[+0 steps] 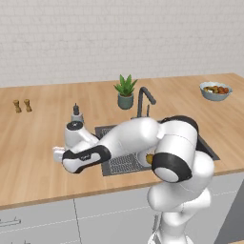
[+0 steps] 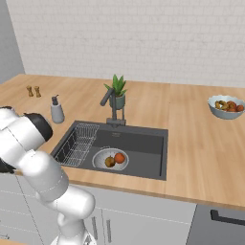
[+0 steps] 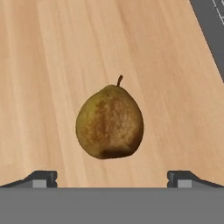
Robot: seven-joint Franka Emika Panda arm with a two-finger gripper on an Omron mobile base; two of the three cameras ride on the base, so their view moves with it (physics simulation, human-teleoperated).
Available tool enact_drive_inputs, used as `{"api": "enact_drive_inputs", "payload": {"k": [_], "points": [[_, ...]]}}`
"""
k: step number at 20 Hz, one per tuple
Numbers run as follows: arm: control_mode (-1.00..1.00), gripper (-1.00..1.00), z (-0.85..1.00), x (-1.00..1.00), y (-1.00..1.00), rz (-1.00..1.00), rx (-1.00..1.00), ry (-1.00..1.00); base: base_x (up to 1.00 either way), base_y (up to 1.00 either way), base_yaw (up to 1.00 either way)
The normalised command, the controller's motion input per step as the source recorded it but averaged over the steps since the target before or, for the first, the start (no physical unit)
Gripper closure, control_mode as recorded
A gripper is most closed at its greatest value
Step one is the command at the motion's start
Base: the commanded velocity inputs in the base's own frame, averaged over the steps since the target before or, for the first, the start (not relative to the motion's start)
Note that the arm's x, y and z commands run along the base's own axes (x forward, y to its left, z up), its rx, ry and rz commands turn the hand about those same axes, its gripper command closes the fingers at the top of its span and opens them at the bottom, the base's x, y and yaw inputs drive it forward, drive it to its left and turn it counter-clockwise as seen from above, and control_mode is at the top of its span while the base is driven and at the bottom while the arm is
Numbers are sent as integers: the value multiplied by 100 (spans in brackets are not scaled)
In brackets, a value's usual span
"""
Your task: Put the colander in the sink, put the pear, pear, orange in the colander, and turn on the sink faucet and pour water over the colander.
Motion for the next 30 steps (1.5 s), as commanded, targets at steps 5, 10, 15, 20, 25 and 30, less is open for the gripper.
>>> {"api": "enact_drive_inputs", "payload": {"k": [5, 10, 15, 20, 25, 30], "points": [[-100, -100, -1, 0, -25, -4, 0, 0, 0, 0, 0], [-100, -100, -5, 0, -34, -2, 0, 0, 0, 0, 0], [-100, -100, -17, 0, -5, -3, 0, 0, 0, 0, 0], [-100, -100, -6, 11, 4, 0, 0, 0, 0, 0, 0], [-100, -100, 0, 19, 10, 0, 0, -2, 0, 0, 0], [-100, -100, 0, 20, 24, 0, 0, 0, 0, 0, 0]]}}
